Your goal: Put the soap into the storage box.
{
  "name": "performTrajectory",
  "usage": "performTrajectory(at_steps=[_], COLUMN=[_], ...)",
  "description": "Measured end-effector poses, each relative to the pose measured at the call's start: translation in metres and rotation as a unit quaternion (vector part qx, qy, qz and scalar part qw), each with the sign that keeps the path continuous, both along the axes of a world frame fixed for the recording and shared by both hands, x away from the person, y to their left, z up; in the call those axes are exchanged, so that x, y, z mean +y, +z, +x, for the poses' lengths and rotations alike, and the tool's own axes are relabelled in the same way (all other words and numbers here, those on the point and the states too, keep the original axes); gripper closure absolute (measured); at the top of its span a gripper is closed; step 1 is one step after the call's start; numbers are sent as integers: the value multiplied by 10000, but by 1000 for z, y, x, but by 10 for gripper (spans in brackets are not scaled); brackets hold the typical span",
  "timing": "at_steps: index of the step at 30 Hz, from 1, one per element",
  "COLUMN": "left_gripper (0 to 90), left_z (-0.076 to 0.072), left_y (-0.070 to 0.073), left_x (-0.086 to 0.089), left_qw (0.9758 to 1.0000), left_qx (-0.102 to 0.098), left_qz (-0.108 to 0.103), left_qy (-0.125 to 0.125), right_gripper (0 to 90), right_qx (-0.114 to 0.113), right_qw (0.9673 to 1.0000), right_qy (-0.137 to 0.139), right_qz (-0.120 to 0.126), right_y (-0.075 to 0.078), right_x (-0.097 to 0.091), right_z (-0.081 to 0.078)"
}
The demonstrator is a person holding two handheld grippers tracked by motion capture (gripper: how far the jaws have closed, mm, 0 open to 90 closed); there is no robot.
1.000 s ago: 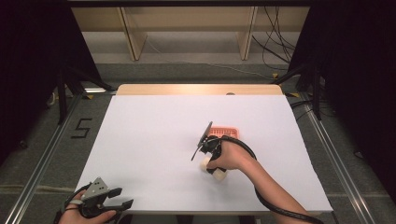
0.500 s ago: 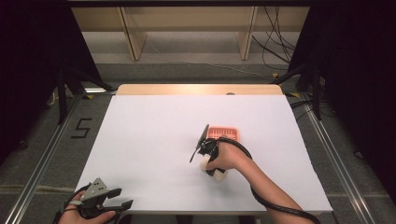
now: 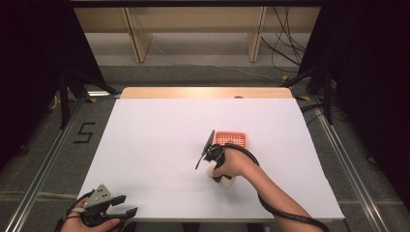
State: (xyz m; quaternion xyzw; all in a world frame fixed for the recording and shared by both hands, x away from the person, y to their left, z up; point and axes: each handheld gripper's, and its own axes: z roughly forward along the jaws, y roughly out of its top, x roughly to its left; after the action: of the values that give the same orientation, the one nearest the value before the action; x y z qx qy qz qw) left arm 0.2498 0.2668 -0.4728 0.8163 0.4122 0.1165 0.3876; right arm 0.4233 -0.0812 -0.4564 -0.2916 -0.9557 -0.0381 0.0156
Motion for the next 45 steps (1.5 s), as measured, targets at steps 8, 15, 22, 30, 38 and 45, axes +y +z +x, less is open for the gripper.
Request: performTrajectory(at_steps=[8, 15, 22, 30, 38, 45], left_gripper=[361, 362, 362, 363, 363, 364], left_z=[1, 0, 0, 1, 1, 1], left_y=[0, 1, 1, 1, 1, 1], left_x=[0, 1, 1, 1, 1, 1], left_qw=[10000, 10000, 10000, 10000, 10000, 10000], left_qx=[-6, 37, 14, -31, -35, -34], left_qz=[19, 10, 20, -45, -48, -43], left_qy=[-13, 7, -15, 47, 47, 32], right_gripper=[490, 501, 504, 504, 505, 505], right_qx=[31, 16, -113, -138, -272, -389], right_qw=[9999, 9999, 9990, 9926, 9879, 9825], right_qy=[-112, -69, 429, 1197, 1518, 1821], right_qz=[-45, -136, 41, 127, 173, 114], right_y=[0, 0, 0, 2, 7, 11], right_x=[2, 3, -3, -13, -20, -27], right_z=[0, 0, -2, -4, -5, -6])
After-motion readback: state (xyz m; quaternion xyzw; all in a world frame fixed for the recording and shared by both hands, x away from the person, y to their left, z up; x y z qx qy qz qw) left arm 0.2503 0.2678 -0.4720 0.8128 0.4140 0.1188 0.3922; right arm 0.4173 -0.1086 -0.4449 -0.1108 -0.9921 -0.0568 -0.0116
